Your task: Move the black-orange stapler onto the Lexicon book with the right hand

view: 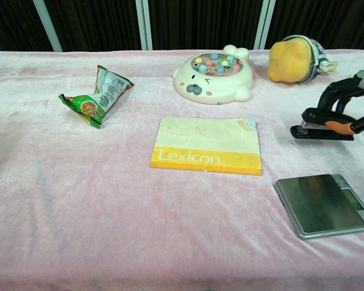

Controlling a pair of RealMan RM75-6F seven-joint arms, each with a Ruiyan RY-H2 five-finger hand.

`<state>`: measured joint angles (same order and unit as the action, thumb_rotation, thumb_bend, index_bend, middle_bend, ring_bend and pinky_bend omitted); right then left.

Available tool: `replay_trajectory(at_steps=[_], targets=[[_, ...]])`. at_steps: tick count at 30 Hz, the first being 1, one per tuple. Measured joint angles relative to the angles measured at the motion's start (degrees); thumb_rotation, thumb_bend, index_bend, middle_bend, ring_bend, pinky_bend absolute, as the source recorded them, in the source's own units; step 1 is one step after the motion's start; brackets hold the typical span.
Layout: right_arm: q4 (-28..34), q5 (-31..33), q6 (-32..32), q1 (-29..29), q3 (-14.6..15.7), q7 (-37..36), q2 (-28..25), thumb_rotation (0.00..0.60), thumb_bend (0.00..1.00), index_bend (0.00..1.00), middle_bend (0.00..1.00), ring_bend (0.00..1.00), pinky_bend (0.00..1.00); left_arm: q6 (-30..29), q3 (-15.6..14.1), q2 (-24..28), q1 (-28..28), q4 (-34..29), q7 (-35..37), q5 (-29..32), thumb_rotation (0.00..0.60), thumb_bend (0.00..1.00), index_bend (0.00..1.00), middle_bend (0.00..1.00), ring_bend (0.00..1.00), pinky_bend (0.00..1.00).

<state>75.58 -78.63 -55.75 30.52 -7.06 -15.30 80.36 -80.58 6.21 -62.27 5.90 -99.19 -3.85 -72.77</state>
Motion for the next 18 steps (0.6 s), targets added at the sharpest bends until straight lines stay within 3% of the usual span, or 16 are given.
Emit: replay_trajectory(at_steps=[9, 18], targets=[[7.3, 4.7, 2.1, 3.2, -2.9, 10.8, 0.2, 0.6, 0.41, 0.57, 0.49, 0.45, 0.16, 0.0, 0.0, 0.2, -0.1, -0.1, 0.6, 0.0, 0.6, 0.31, 0.19, 0.03, 0.0, 0.01], [9.9, 21.5, 4.8, 9.5, -7.9, 25.3, 6.1, 0.6, 0.41, 0.58, 0.49, 0.46, 0.16, 0.6, 0.0, 0.8, -0.1, -0.1, 1.9, 0.2, 0.6, 0.31, 0.19, 0.03, 0.0, 0.01]])
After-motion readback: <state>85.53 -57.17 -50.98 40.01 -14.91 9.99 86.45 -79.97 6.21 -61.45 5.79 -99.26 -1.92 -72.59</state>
